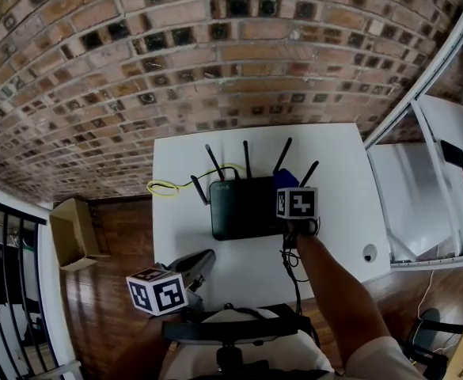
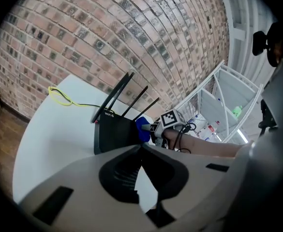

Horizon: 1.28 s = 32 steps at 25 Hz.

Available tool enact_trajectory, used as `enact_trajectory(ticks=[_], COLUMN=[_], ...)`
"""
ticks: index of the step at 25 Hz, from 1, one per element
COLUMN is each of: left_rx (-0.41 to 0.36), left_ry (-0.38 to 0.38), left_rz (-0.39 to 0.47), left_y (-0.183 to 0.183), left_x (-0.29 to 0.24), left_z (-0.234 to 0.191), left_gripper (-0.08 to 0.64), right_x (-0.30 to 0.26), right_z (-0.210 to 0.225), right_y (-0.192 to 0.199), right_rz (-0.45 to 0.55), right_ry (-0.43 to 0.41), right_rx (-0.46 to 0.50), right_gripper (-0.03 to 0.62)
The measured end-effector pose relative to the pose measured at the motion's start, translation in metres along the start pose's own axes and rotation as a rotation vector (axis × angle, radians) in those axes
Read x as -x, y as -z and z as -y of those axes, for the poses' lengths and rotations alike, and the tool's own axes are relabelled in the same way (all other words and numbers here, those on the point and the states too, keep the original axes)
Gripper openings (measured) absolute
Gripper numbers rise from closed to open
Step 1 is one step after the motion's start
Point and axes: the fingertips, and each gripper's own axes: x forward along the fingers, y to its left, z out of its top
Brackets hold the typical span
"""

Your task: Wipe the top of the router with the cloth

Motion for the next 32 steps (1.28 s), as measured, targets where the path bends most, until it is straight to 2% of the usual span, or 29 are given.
enact_trajectory(ticks=[5, 11, 17, 25, 28, 32], left_rx=[-0.023, 0.003, 0.029, 0.046, 0.054, 0.06], left_ry=[-0.016, -0.041, -0.048, -0.062, -0.071, -0.077], left_rz=[0.009, 0.027, 0.051, 0.066, 0.071, 0.078], left_y=[-0.004, -0.006, -0.005, 0.0, 0.003, 0.005], left_x=[0.004, 0.017, 0.028, 0.041, 0.046, 0.051], left_z=[-0.006, -0.019, -0.025, -0.03, -0.033, -0.036], left_gripper=[0.028, 0.028, 0.028, 0.028, 0.028, 0.028], right_x=[0.006, 0.02, 0.027, 0.021, 0.014, 0.004], right_z=[0.007, -0.013, -0.085, -0.191, -0.212, -0.215], right_y=[-0.003, -0.018, -0.02, 0.011, 0.03, 0.051], right_rz=[0.014, 0.095, 0.13, 0.054, -0.005, -0.066], right_ry=[0.035, 0.011, -0.161, -0.378, -0.428, -0.453], right_rx=[-0.016, 0.01, 0.097, 0.219, 0.221, 0.194], right_gripper=[0.132, 0.132, 0.132, 0.132, 0.132, 0.132])
